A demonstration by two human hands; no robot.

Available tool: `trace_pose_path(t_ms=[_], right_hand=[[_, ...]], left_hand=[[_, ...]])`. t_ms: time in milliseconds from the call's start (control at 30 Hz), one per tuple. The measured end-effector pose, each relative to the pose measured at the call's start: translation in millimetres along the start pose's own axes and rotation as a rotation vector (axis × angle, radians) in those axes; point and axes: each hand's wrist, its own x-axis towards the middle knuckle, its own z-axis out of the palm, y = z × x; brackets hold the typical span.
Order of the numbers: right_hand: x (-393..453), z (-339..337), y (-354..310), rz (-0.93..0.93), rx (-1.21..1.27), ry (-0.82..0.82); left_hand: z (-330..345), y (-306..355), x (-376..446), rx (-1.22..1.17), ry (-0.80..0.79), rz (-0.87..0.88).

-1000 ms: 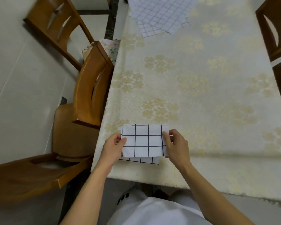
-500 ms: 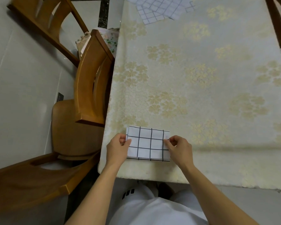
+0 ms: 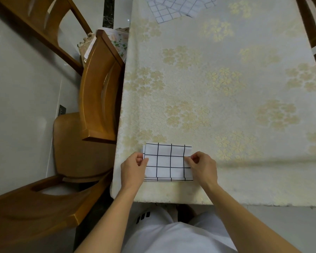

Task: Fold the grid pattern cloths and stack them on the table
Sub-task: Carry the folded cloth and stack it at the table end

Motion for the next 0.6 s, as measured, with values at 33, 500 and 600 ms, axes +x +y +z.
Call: trace_pose_path(t_ms=[33, 500, 600], right_hand=[[0, 0, 0, 0.001, -0.01, 0.002], [-2, -5, -4, 0.034, -0.076, 0.039], [-1, -12, -6, 0.021, -0.071, 0.052]], left_hand=[[0, -1, 0, 0.009, 0.004, 0.007], [2, -8, -3, 0.203, 0.096, 0.041], [-3, -1, -3, 0.219, 0.132, 0.068]])
